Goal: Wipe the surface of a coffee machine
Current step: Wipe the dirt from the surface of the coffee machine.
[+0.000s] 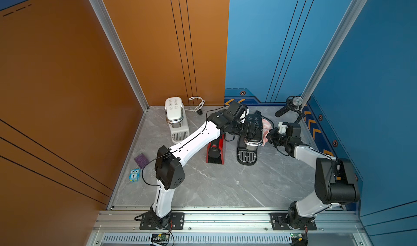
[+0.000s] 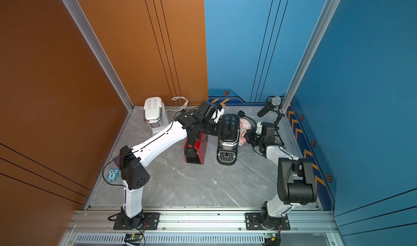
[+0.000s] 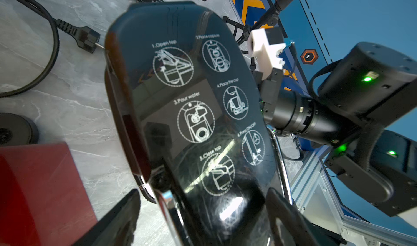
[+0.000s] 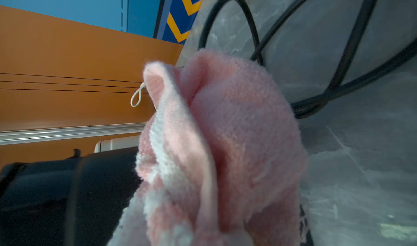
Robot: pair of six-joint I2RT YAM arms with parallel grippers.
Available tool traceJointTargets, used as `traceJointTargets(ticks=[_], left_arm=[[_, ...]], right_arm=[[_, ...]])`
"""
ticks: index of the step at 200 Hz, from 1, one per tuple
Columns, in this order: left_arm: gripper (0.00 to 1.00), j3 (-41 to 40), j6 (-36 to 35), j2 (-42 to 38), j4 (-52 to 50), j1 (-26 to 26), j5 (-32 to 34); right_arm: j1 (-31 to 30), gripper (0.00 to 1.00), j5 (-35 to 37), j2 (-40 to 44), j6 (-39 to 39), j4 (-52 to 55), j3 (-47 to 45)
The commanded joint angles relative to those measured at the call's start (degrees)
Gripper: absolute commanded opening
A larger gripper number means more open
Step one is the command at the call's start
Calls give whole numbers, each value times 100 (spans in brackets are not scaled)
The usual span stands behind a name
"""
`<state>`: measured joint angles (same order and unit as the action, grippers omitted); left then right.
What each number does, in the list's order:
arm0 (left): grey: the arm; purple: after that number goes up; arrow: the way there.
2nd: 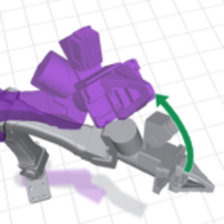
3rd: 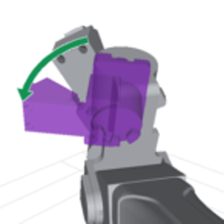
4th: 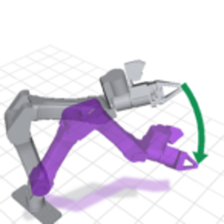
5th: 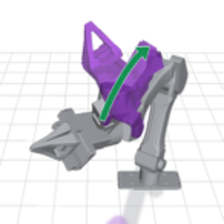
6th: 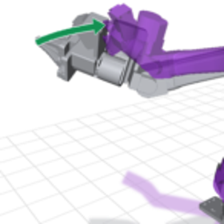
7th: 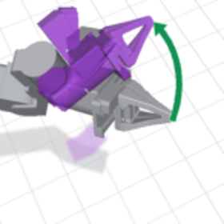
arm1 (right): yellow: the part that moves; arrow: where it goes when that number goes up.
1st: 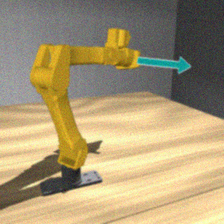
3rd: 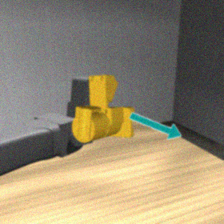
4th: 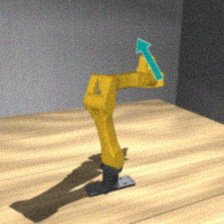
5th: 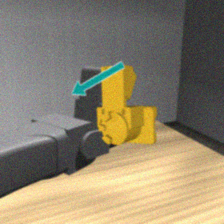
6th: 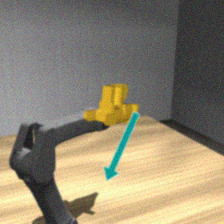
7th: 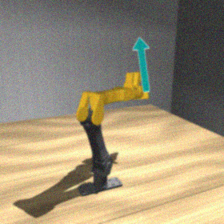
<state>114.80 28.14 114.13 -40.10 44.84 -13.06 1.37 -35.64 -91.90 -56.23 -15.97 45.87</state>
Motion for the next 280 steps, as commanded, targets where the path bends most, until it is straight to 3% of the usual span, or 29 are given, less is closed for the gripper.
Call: traceJointTargets(ticks=[1,17,24,57,105,133,177,215,280], left_arm=[[87,-112,-15,158,-68,121,132],[87,-153,10,166,-68,169,104],[83,-165,5,158,-68,186,95],[83,-268,-3,101,-68,202,119],[83,-338,-17,52,-68,218,168],[83,-343,-58,9,-68,211,163],[83,-324,-65,41,-68,214,95],[83,-318,-164,55,-69,202,-25],[83,-296,-682,101,-72,61,-555]], right_arm=[[-261,0,-25,-383,399,25,-237],[-304,0,135,-607,420,41,-370],[-316,0,230,-636,441,57,-454],[-321,0,467,-213,574,493,-520],[-305,0,195,1072,488,1270,495],[-242,0,288,1374,463,1524,1005],[-183,0,534,874,611,1425,1074],[-152,0,521,-46,1575,1596,1071],[-549,0,466,-461,1083,396,-287]])
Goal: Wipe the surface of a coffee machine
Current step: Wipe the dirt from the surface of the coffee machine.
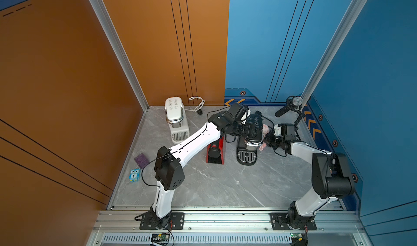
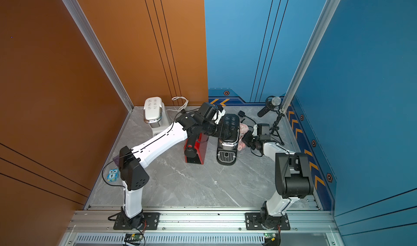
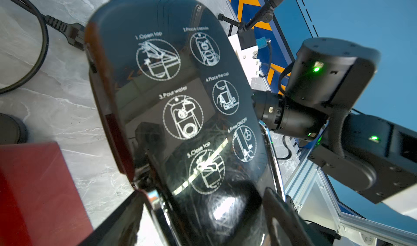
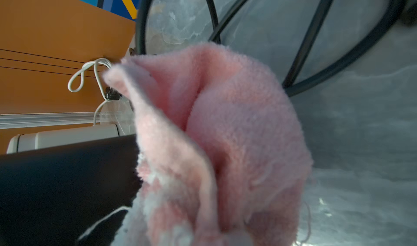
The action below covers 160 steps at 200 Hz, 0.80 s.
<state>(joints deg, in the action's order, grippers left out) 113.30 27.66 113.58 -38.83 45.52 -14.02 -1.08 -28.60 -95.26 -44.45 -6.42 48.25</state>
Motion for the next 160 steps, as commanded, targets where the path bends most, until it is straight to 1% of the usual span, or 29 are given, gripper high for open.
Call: traceJointTargets(ticks=[1,36,56,70,98,110,126,141,160], left_arm=[[83,-148,-645,156,-197,-12,-473],[83,-170,-950,104,-201,-208,-903],[83,-233,-947,98,-204,-257,-918],[83,-256,-941,100,-199,-263,-915],[83,-264,-947,97,-202,-271,-916],[83,-263,-939,106,-198,-280,-918],[82,-279,-933,79,-201,-285,-918],[82,-298,-925,60,-201,-274,-896],[82,-343,-921,40,-199,-259,-866]], right_arm=[[-309,0,-240,-142,-110,-587,-552],[-475,0,-372,-771,-458,-1447,-1040],[-461,0,-404,-816,-425,-1472,-1065],[-330,0,-422,-588,-393,-1348,-1044],[35,0,-439,298,-236,-612,-771],[131,0,-485,737,-257,-321,-537],[100,0,-460,1149,-258,71,-101],[15,0,-397,1263,-286,273,364],[-15,0,-304,1066,-290,364,779]])
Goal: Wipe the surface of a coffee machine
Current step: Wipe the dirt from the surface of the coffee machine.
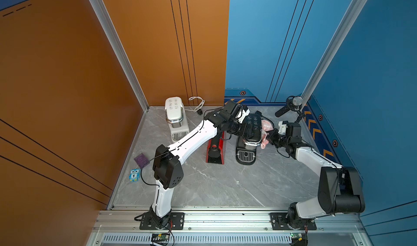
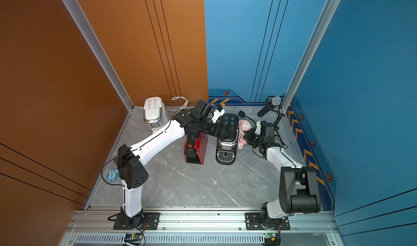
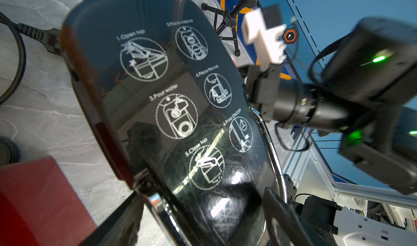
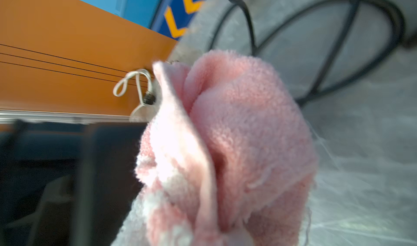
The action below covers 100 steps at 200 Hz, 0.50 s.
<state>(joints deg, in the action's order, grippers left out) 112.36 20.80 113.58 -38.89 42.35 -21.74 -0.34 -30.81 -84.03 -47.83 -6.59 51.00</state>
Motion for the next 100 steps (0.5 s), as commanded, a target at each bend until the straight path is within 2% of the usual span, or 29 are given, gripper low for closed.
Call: traceJointTargets(ticks=[1,17,59,75,100], left_arm=[[83,-253,-230,36,-191,56,-85],[83,-277,-208,39,-195,72,-28],[83,-222,40,63,-193,108,74],[83,-263,136,29,-189,156,74],[85,-369,355,-52,-189,227,139]], right_arm=[[-89,0,-83,-64,43,375,514],[-89,0,-48,-247,72,49,523],[-72,0,47,-878,163,162,126],[-89,0,154,-702,203,170,-273],[-37,0,529,-108,588,943,-452]])
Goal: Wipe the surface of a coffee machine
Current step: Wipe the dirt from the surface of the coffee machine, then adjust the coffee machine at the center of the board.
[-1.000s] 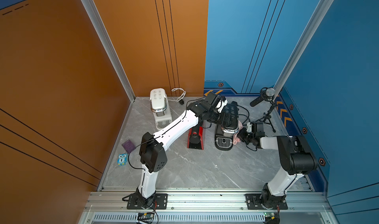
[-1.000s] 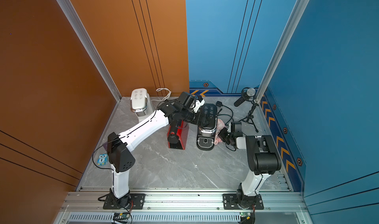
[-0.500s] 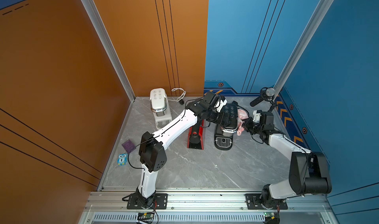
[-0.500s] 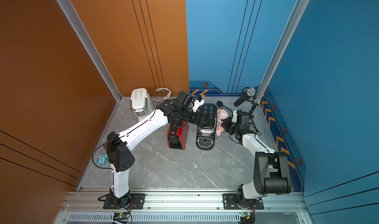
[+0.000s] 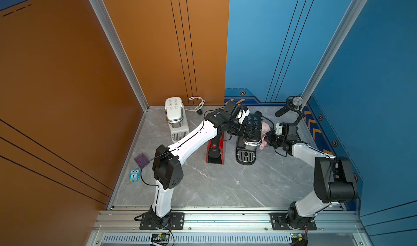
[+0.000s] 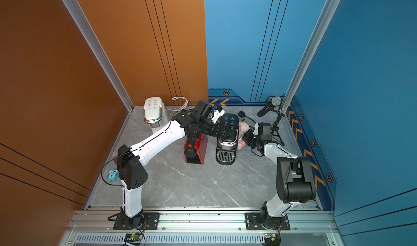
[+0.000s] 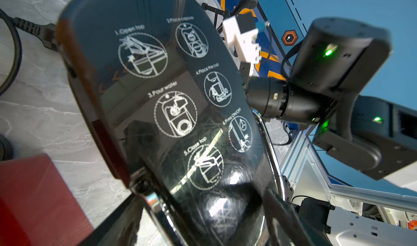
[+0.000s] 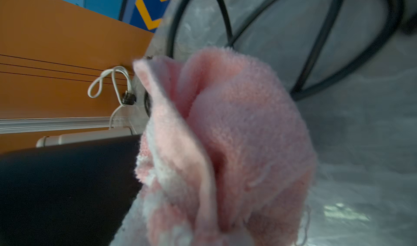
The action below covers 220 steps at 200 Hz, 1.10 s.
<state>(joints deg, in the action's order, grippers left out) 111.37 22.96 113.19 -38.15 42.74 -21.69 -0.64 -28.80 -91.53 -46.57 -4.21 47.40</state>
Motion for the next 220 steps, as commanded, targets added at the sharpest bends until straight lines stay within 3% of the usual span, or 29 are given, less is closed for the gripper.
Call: traceJointTargets(ticks=[1,33,40,97,220], left_arm=[[85,-281,143,-14,-259,194,141],[85,-344,473,-93,-259,252,211],[91,-349,542,-124,-257,269,199],[92,-322,1084,-384,-263,539,338],[92,297,1430,-61,-242,1283,634]], right_arm=[[-2,0,347,670,480,752,-82],[212,0,546,1252,828,1771,387],[231,0,558,1325,870,1937,537],[231,0,964,1706,1129,2998,1393],[196,0,1054,2018,1289,3603,2026]])
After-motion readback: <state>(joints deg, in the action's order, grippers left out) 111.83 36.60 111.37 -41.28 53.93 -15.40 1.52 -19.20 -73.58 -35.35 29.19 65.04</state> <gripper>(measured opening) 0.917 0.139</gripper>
